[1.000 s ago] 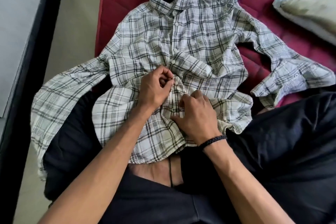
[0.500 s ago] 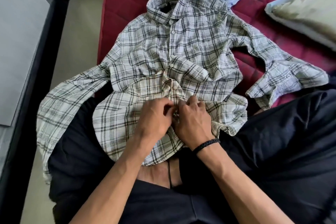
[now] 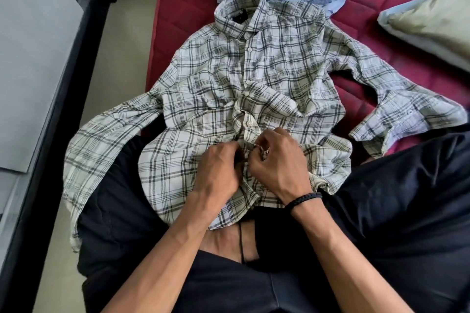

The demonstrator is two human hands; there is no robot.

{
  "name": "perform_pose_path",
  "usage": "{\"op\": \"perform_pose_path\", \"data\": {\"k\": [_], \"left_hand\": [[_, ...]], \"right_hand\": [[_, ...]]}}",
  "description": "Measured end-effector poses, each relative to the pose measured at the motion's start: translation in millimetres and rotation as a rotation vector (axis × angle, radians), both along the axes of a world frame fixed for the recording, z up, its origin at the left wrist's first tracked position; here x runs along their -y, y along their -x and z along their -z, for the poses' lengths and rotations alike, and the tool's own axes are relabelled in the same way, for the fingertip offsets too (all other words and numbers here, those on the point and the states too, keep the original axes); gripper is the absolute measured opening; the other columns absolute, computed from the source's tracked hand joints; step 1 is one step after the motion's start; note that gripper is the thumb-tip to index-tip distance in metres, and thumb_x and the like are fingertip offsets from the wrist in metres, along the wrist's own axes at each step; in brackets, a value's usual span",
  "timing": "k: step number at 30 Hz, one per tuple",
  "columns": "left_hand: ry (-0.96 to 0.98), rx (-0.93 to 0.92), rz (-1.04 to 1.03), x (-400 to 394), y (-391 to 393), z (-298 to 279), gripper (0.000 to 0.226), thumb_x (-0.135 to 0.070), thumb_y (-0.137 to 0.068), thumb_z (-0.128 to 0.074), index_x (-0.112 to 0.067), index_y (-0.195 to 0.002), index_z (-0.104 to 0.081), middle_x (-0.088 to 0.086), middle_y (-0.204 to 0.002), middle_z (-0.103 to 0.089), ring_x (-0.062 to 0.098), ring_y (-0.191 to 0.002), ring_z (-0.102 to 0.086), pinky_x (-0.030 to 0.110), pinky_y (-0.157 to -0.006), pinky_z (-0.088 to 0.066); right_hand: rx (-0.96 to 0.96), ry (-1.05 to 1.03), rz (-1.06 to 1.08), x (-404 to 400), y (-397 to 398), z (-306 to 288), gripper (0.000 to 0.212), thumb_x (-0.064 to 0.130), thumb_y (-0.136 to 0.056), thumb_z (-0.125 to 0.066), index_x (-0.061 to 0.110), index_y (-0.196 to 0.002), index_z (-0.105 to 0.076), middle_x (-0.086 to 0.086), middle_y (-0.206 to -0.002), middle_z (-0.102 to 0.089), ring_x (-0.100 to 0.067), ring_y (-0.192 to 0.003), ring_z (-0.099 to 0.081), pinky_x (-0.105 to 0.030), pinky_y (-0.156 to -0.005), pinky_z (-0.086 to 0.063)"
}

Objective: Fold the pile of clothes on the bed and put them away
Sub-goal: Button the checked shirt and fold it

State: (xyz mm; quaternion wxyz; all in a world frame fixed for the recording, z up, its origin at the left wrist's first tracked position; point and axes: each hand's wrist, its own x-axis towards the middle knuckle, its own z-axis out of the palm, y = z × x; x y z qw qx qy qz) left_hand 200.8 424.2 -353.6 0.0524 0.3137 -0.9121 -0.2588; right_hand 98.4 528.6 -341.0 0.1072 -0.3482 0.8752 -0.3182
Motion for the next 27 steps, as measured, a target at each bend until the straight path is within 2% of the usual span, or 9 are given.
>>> {"op": "perform_pose_path", "data": {"k": [3, 6, 8, 14, 18, 21, 25, 27], "left_hand": [[-0.018, -0.036, 0.003, -3.2, -0.1, -3.4, 0.016, -0.005, -0.090, -0.074, -0.012, -0.105, -0.072, -0.008, -0.082, -0.071, -0.009, -0.057, -0.052, 0.006, -0.050, -0.044], [-0.046, -0.037, 0.051, -3.8, 1.2, -4.1, 0.017, -0.003, -0.089, -0.074, -0.011, -0.103, -0.071, -0.003, -0.084, -0.073, 0.006, -0.061, -0.063, 0.018, -0.056, -0.056], [-0.022, -0.022, 0.053, -2.1, 2.9, 2.0, 0.018, -0.004, -0.088, -0.075, -0.013, -0.103, -0.070, -0.003, -0.083, -0.073, 0.010, -0.064, -0.067, 0.024, -0.057, -0.059], [0.006, 0.002, 0.023, -2.2, 7.8, 5.2, 0.018, -0.006, -0.087, -0.077, -0.016, -0.099, -0.071, -0.008, -0.083, -0.071, 0.005, -0.066, -0.064, 0.010, -0.056, -0.048], [-0.029, -0.062, -0.048, -5.9, 6.6, -4.6, 0.013, -0.014, -0.088, -0.080, -0.019, -0.097, -0.073, -0.010, -0.081, -0.073, 0.004, -0.065, -0.068, 0.020, -0.060, -0.059], [-0.055, -0.077, -0.074, -6.2, 6.3, -6.4, 0.014, -0.015, -0.088, -0.080, -0.020, -0.100, -0.074, -0.009, -0.083, -0.075, 0.004, -0.064, -0.069, 0.023, -0.058, -0.061], [-0.019, -0.086, -0.090, -5.8, 8.3, -7.7, 0.016, -0.019, -0.089, -0.080, -0.022, -0.104, -0.076, -0.009, -0.083, -0.076, 0.003, -0.060, -0.065, 0.017, -0.053, -0.052], [-0.019, -0.088, -0.092, -6.1, 8.8, -7.2, 0.018, -0.019, -0.089, -0.080, -0.021, -0.106, -0.076, -0.009, -0.086, -0.077, 0.004, -0.062, -0.067, 0.018, -0.055, -0.055]], "right_hand": [[0.048, 0.020, -0.026, -0.1, 2.2, 0.6, 0.015, 0.032, -0.078, -0.055, 0.018, -0.080, -0.063, 0.006, -0.083, -0.062, -0.016, -0.067, -0.060, -0.040, -0.061, -0.059], [0.059, 0.022, 0.023, 1.5, 1.7, -1.6, 0.021, 0.039, -0.074, -0.057, 0.020, -0.066, -0.059, 0.010, -0.069, -0.060, -0.013, -0.059, -0.059, -0.037, -0.058, -0.059], [0.054, 0.024, 0.065, 3.0, 1.9, -1.6, 0.025, 0.041, -0.074, -0.062, 0.020, -0.061, -0.056, 0.010, -0.062, -0.058, -0.012, -0.054, -0.057, -0.036, -0.055, -0.059], [0.133, 0.036, 0.136, 0.3, 8.1, 2.5, 0.017, 0.028, -0.070, -0.076, 0.020, -0.063, -0.062, 0.008, -0.057, -0.061, -0.010, -0.054, -0.060, -0.035, -0.053, -0.057], [0.180, 0.054, 0.125, 0.1, 11.6, 2.3, 0.012, 0.023, -0.073, -0.080, 0.018, -0.067, -0.071, 0.006, -0.058, -0.065, -0.010, -0.056, -0.064, -0.034, -0.055, -0.058], [0.228, 0.062, 0.101, 0.4, 11.2, 1.2, 0.008, 0.020, -0.076, -0.079, 0.015, -0.071, -0.075, 0.005, -0.060, -0.068, -0.011, -0.058, -0.066, -0.034, -0.058, -0.060], [0.260, 0.044, 0.116, -0.2, 15.0, 6.0, 0.006, 0.022, -0.077, -0.080, 0.017, -0.076, -0.079, 0.005, -0.063, -0.070, -0.012, -0.061, -0.069, -0.038, -0.060, -0.062], [0.273, 0.033, 0.136, -0.7, 16.6, 9.5, 0.004, 0.022, -0.078, -0.080, 0.018, -0.080, -0.080, 0.006, -0.064, -0.070, -0.011, -0.062, -0.068, -0.037, -0.061, -0.061]]}}
